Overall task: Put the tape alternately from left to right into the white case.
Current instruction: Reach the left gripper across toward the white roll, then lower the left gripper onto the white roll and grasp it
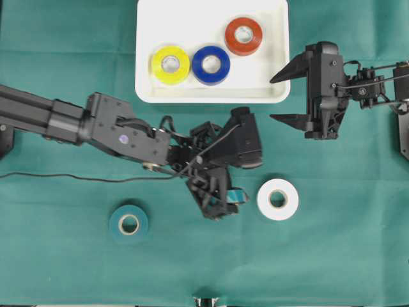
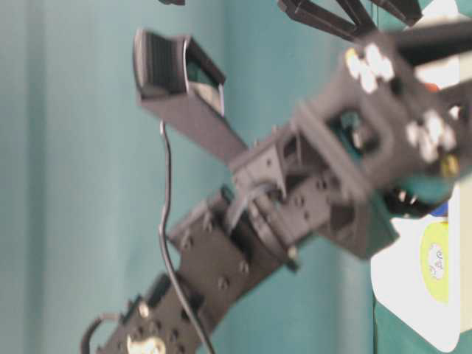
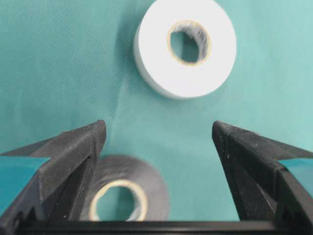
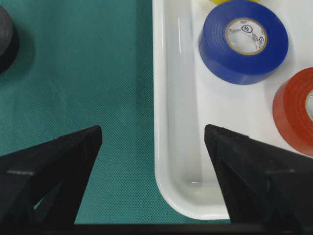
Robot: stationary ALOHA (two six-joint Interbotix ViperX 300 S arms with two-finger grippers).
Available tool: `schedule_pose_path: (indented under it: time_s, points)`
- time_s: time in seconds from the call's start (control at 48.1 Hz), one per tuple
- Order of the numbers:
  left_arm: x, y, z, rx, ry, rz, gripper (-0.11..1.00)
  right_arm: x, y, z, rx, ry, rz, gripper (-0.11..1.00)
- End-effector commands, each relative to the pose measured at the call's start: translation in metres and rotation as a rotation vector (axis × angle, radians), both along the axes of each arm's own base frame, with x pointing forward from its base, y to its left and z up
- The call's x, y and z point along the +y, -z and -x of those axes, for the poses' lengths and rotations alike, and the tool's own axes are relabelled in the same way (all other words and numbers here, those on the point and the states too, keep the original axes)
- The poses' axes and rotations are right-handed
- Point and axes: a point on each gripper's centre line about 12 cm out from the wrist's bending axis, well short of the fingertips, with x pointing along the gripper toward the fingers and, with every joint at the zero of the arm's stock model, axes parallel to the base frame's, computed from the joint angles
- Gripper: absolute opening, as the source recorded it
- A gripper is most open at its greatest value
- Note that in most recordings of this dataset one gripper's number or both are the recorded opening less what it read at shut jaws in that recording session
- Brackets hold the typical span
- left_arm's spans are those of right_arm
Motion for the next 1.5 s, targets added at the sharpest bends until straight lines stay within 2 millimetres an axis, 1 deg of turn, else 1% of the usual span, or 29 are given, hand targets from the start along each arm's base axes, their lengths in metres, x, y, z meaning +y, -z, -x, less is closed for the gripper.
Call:
schedule_pose_path:
  time_s: [0.0,0.146,0.353,0.582,0.686,1.019,1.268,1.476]
  points:
    - [-0.004,-0.022,-0.013,-0.034,-0.029,0.041,1.00,0.000,-0.010,-0.005,-0.035,-0.004,0.007,0.83]
    - [-0.006,-0.023,-0.028,0.023,-0.085,0.085,1.00,0.000,-0.010,-0.005,-0.034,-0.007,0.008,0.83]
    - [0.000,-0.017,-0.036,0.097,-0.117,0.085,1.00,0.000,-0.010,-0.005,-0.035,-0.004,0.007,0.83]
    - [0.001,-0.018,-0.041,0.091,-0.124,0.089,1.00,0.000,-0.010,-0.005,-0.033,-0.003,0.005,0.82]
    - [0.001,-0.014,-0.044,0.094,-0.132,0.096,1.00,0.000,-0.010,-0.005,-0.033,-0.003,0.005,0.83]
    - [-0.002,-0.011,-0.063,0.079,-0.143,0.109,1.00,0.000,-0.009,-0.004,-0.033,-0.004,0.005,0.83]
    - [-0.004,0.009,-0.072,0.141,-0.147,0.097,0.99,0.000,-0.008,-0.003,-0.029,-0.003,0.005,0.83]
    - [-0.005,0.015,-0.074,0.178,-0.147,0.085,0.98,0.000,-0.007,-0.003,-0.025,-0.004,0.005,0.82]
